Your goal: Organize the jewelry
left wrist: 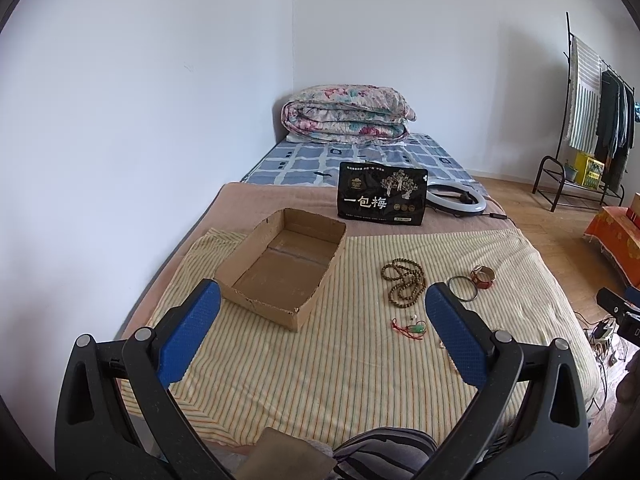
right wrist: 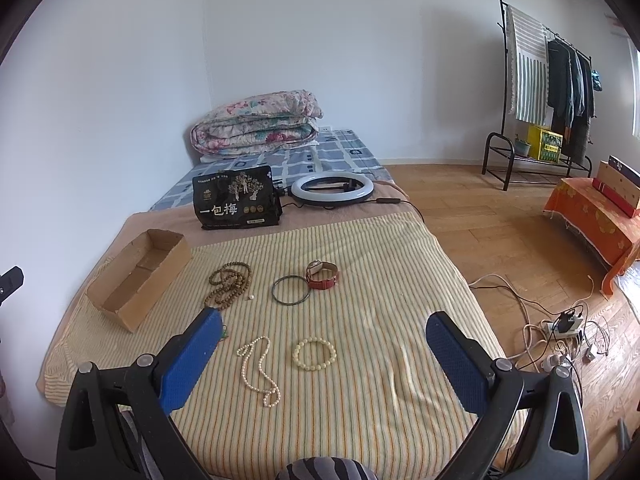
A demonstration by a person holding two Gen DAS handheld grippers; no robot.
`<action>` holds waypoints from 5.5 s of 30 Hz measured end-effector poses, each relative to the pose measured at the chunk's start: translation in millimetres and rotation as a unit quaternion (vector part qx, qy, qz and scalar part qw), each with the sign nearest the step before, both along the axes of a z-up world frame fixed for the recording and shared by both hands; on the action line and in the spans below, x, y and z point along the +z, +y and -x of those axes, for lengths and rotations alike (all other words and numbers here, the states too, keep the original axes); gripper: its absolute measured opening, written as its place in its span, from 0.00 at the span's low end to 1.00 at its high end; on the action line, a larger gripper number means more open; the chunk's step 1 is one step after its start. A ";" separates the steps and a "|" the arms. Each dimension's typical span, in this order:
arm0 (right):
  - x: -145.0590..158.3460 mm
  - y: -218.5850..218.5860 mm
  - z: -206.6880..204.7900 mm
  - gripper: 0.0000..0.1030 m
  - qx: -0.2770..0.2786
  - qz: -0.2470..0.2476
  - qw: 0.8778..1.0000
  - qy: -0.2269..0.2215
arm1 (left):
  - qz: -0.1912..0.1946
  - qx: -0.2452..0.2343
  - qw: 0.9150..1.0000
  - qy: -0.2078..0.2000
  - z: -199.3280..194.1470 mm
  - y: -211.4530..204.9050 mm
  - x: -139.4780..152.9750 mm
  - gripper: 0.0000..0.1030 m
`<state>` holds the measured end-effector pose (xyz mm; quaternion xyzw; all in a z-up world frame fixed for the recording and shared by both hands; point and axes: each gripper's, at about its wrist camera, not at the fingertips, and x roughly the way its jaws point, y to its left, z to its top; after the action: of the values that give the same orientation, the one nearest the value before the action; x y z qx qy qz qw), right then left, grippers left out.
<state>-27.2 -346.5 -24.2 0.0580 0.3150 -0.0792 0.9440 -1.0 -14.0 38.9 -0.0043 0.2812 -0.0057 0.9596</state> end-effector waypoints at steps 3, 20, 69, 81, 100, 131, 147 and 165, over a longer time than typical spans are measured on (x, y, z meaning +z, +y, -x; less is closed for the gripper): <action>-5.4 -6.7 -3.2 1.00 -0.002 -0.001 1.000 0.005 | -0.002 -0.005 1.000 0.008 -7.1 -0.6 -9.5 1.00; -63.9 -30.8 -66.4 1.00 0.041 0.044 0.995 0.079 | 0.005 -0.087 0.994 0.069 -58.4 -34.1 -77.8 1.00; -203.2 -28.4 -145.8 0.77 0.131 0.019 0.968 0.214 | -0.056 -0.152 0.965 0.206 -173.8 -147.5 -257.0 0.60; -206.6 -10.5 -147.4 0.33 0.162 0.031 0.960 0.225 | -0.057 -0.168 0.965 0.195 -168.1 -149.2 -255.0 0.31; -161.4 -4.2 -134.7 0.05 0.178 0.019 0.967 0.181 | -0.031 -0.162 0.970 0.179 -150.4 -111.6 -223.6 0.31; -54.6 117.4 -143.1 0.05 0.251 0.030 0.965 0.074 | -0.009 -0.107 0.990 0.089 -150.0 3.7 -130.5 0.31; -47.9 222.7 -206.2 0.05 0.319 0.019 0.946 0.057 | -0.004 -0.050 0.994 0.095 -185.4 83.0 -137.4 0.31; -79.4 302.4 -278.1 0.05 0.355 0.013 0.932 0.079 | 0.010 -0.045 0.993 0.113 -211.1 109.1 -159.9 0.31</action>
<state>250.9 -44.1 -103.7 -0.0765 0.3878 0.2522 0.8833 210.1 95.2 -121.0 -0.0015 0.3880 -0.0507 0.9203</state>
